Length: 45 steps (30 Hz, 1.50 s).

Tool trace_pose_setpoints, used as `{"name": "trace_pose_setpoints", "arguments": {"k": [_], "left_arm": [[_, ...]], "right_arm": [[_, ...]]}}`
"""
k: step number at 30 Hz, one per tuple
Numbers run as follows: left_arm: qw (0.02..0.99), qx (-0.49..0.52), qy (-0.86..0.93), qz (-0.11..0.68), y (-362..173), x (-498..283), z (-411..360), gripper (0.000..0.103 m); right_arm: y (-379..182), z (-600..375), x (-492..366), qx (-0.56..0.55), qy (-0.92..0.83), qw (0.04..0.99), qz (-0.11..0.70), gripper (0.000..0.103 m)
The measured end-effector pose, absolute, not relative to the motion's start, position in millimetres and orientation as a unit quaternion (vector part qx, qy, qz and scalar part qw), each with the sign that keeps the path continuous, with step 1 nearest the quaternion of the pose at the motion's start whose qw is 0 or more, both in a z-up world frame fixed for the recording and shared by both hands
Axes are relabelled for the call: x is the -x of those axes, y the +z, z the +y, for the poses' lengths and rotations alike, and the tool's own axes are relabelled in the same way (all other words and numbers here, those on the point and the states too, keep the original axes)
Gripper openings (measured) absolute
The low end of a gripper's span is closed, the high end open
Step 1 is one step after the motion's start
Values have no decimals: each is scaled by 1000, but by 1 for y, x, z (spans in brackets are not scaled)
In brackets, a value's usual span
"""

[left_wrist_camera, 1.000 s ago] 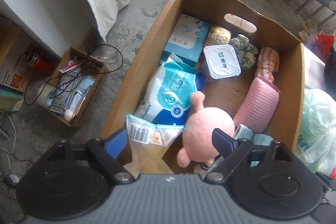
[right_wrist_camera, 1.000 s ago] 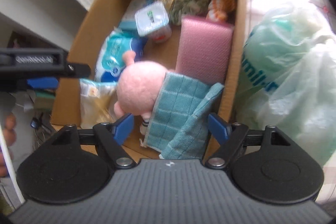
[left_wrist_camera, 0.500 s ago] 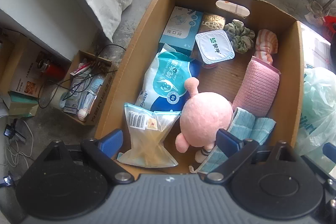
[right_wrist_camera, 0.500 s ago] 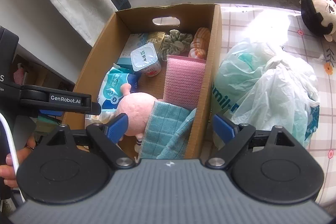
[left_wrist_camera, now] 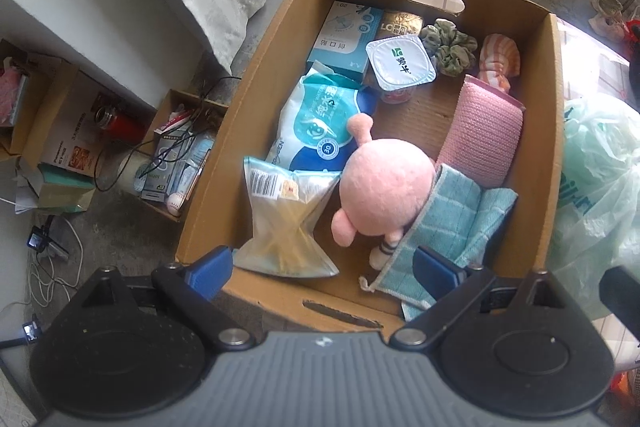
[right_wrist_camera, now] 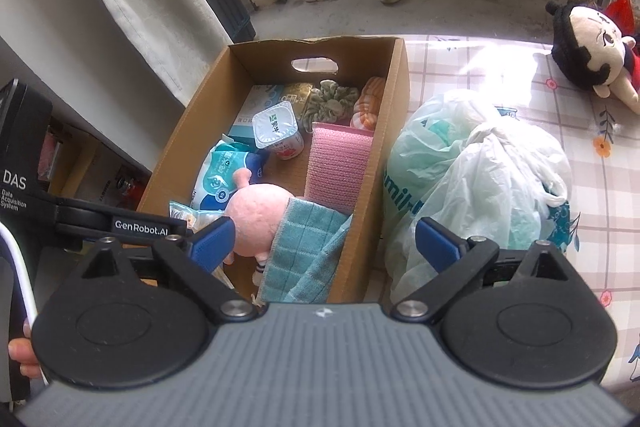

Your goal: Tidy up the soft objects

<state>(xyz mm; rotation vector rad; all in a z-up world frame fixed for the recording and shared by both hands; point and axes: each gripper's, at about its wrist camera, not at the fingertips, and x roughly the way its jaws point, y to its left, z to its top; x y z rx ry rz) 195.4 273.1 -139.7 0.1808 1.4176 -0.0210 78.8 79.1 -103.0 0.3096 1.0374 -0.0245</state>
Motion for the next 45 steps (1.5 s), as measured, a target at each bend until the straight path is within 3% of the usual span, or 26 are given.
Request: {"name": "trace_pose_setpoints", "arguments": {"k": [10, 22, 28, 36, 45], "left_arm": [[779, -93, -3, 620, -122, -165, 278, 98], [839, -126, 13, 529, -89, -117, 274, 98], [849, -118, 1, 515, -84, -95, 263, 98], [848, -152, -35, 506, -82, -71, 239, 98], [813, -153, -65, 558, -89, -69, 239, 103]], "right_arm": [[-80, 87, -52, -127, -21, 871, 474, 102], [-34, 98, 7, 17, -75, 914, 398, 102], [-14, 87, 26, -5, -84, 923, 375, 102], [-50, 76, 28, -122, -85, 874, 463, 102], [-82, 85, 18, -124, -110, 840, 516, 102]]}}
